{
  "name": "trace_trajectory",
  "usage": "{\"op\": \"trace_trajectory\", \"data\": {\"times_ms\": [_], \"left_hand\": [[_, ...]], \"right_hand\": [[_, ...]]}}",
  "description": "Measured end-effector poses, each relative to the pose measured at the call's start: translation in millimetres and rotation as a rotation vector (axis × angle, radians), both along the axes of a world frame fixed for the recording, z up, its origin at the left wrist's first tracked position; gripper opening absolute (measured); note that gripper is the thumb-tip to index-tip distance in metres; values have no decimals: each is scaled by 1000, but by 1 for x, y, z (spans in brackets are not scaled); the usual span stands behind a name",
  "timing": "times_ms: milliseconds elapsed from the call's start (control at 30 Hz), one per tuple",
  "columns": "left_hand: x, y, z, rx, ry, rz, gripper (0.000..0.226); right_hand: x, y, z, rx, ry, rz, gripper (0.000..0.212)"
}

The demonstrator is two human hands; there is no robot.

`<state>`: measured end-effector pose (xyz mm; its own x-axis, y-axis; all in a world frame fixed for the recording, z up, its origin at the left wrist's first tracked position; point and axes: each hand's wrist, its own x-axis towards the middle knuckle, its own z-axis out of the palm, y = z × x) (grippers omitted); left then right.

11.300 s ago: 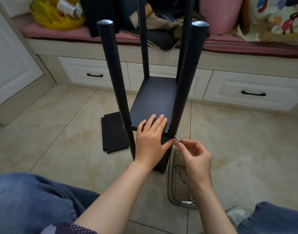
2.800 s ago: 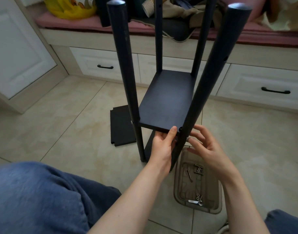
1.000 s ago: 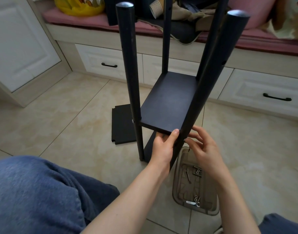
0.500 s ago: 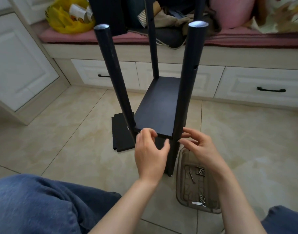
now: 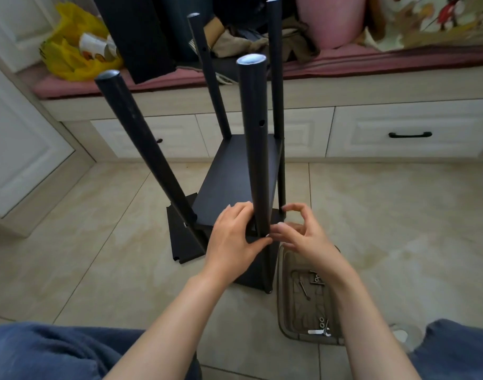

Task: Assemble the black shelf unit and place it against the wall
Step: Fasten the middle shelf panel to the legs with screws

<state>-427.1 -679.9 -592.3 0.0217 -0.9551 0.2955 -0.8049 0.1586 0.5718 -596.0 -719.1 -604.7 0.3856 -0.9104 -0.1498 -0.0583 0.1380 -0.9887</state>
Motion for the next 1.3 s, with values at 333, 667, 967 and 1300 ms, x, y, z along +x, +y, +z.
{"op": "trace_trajectory", "data": {"times_ms": [333, 667, 967, 1300], "left_hand": [[0, 0, -10, -52, -33, 6, 53], [-4, 4, -22, -106, -232, 58, 55], [-1, 3, -32, -216, -128, 41, 45], [-2, 0, -39, -289, -156, 40, 42]], "right_hand": [[30, -15, 7, 25, 186, -33, 34], [16, -19, -3, 48, 134, -29, 22], [-31, -13, -99, 563, 138, -293, 23], [-32, 4, -235, 626, 505, -339, 28]]}}
